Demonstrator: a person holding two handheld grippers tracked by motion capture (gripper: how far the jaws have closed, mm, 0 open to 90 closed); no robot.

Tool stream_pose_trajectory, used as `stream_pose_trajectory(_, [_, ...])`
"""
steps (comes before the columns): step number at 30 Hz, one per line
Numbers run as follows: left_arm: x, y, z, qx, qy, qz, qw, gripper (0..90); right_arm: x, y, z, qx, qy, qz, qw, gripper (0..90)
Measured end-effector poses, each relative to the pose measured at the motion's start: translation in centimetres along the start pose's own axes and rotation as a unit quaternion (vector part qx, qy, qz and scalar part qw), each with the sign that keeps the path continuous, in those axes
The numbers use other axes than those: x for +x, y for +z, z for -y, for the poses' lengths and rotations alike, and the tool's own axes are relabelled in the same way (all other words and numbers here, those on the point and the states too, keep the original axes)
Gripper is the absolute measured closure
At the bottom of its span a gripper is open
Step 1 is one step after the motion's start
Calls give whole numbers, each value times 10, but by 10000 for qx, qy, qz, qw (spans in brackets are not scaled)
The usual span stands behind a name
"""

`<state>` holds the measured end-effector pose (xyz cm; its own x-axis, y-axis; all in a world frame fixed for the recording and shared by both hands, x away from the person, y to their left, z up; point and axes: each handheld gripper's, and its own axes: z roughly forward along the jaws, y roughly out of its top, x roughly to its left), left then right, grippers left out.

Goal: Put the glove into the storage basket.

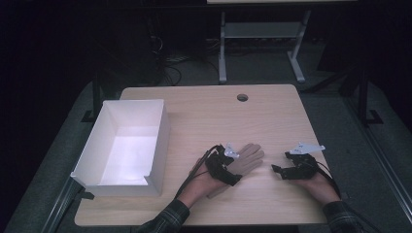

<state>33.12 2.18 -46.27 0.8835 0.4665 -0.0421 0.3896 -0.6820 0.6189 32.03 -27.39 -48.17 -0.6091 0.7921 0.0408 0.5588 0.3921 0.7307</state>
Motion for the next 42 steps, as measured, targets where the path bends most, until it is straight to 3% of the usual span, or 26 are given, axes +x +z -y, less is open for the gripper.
stream_pose_trajectory(2, [-1, -1, 1, -50, 23, 41, 10000, 274, 0, 0, 0, 0, -1, 1, 10000, 211])
stream_pose_trajectory(6, [-2, -4, 0, -41, 102, 357, 9993, 510, 0, 0, 0, -3, 5, 11, 10000, 210])
stream_pose_trajectory(7, [-2, -4, 0, -41, 102, 357, 9993, 576, 0, 0, 0, -3, 3, 13, 10000, 210])
stream_pose_trajectory(11, [-1, -5, 0, -69, -25, 512, 9987, 651, 0, 0, 0, -2, -1, 12, 10000, 210])
stream_pose_trajectory(12, [0, -5, 1, -67, -10, 525, 9986, 657, 0, 0, 0, -1, -1, 11, 10000, 210])
stream_pose_trajectory(13, [0, -5, 1, -120, -143, 552, 9983, 663, 0, 0, 0, -2, -1, 13, 10000, 210])
stream_pose_trajectory(20, [4, -9, -1, -62, -220, 615, 9978, 676, 0, 0, 0, -5, 8, 14, 10000, 210])
stream_pose_trajectory(26, [7, -21, -5, -223, -415, 690, 9965, 678, 0, 0, 0, -22, 17, 13, 10000, 210])
stream_pose_trajectory(31, [12, -40, -13, -328, -487, 653, 9961, 678, 0, 0, 0, -30, 20, 17, 10000, 210])
stream_pose_trajectory(36, [20, -70, -26, -496, -654, 565, 9950, 678, 0, 0, 0, -10, 6, 19, 10000, 210])
stream_pose_trajectory(42, [29, -96, -35, -541, -684, 489, 9950, 678, 0, 0, 0, -13, 6, 19, 10000, 210])
